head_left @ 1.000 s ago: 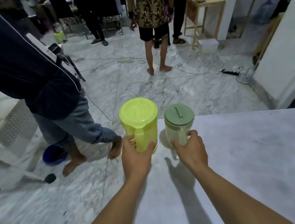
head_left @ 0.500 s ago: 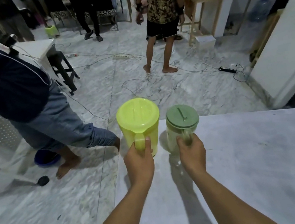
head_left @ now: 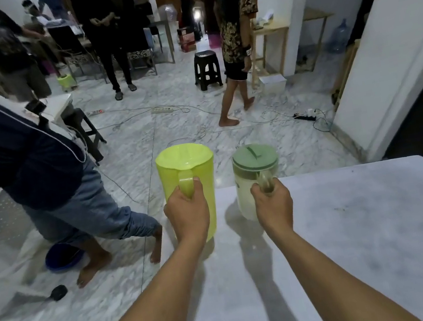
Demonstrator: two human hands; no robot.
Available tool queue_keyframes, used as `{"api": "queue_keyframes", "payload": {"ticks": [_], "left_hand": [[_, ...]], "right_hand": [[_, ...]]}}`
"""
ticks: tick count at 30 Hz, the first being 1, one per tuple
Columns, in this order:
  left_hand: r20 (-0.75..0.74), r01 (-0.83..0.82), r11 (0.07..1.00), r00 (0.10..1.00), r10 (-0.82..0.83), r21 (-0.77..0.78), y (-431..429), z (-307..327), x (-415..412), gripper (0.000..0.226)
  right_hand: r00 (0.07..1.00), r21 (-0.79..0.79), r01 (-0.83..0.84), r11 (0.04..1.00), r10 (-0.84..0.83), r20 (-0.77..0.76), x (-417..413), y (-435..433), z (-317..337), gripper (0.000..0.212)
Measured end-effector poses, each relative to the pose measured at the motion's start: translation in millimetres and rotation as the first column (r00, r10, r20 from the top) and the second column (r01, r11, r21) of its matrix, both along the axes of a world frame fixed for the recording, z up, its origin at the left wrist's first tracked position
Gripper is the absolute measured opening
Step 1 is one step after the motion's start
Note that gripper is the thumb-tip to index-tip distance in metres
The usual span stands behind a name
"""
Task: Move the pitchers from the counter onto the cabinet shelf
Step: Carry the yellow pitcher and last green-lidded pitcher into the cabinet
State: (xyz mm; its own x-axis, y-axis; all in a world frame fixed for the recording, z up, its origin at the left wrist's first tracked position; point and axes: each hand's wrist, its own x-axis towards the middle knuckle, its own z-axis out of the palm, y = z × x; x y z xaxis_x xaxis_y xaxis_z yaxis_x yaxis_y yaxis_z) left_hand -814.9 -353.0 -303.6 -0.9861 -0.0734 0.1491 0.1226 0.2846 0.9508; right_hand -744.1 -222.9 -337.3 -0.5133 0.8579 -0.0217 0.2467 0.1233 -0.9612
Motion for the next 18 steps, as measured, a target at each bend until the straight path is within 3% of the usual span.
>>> {"api": "queue_keyframes", "payload": {"ticks": [7, 12, 18], "left_hand": [[-0.183, 0.088, 0.996, 0.979, -0.090, -0.022, 28.3, 84.2, 14.9, 0.053], [-0.232, 0.199, 0.979, 0.951, -0.202, -0.038, 54.0, 145.1, 45.1, 0.051], [-0.310, 0.440, 0.898, 0.854, -0.418, -0.001, 77.6, 199.9, 100.4, 0.053]], "right_hand": [[0.992, 0.066, 0.091, 0.994, -0.084, -0.098, 43.4, 22.3, 85.9, 0.026], [0.973, 0.134, 0.210, 0.968, -0.193, -0.130, 92.3, 34.3, 150.4, 0.031], [0.895, 0.165, 0.424, 0.890, -0.385, -0.224, 168.7, 31.3, 212.9, 0.025]]}}
